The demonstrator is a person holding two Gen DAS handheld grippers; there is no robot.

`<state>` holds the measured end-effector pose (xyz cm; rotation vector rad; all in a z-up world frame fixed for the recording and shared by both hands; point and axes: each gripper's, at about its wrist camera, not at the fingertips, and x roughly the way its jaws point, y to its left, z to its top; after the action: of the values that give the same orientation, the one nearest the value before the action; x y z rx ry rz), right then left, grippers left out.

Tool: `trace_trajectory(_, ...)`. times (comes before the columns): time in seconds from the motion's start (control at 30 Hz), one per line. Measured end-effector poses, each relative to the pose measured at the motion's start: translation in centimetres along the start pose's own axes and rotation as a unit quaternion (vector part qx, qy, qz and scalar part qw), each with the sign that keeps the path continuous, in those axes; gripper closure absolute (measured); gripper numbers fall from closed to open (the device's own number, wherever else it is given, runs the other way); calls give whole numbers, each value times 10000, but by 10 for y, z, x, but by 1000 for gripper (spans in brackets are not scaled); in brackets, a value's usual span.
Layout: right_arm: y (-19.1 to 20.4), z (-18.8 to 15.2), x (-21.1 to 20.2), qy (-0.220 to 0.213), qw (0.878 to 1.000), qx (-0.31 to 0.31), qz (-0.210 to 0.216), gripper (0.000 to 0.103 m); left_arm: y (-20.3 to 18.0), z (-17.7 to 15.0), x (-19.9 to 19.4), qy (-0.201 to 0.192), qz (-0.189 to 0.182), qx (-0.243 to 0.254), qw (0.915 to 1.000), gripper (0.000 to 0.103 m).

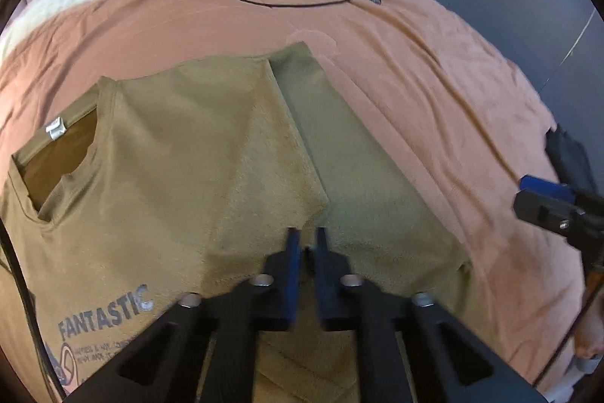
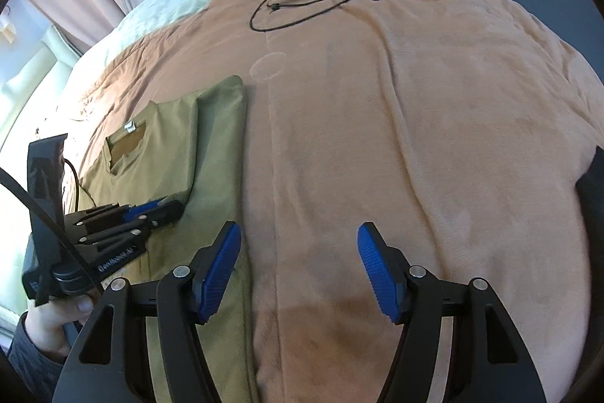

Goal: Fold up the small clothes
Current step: 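Grasp the folded side edge with the left gripper and straighten it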

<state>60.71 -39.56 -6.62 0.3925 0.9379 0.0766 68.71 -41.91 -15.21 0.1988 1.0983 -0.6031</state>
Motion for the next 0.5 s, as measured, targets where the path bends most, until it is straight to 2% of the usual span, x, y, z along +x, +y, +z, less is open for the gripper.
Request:
trace_trajectory(0.1,11,7,6,-14,9999,-119,75,40,12,5,-13,-147,116,19,9998,98)
trace_trajectory(0.5,46,41,61,221,9982,-555,-10,40,76,18,-28,-203,408,-327,9984,98)
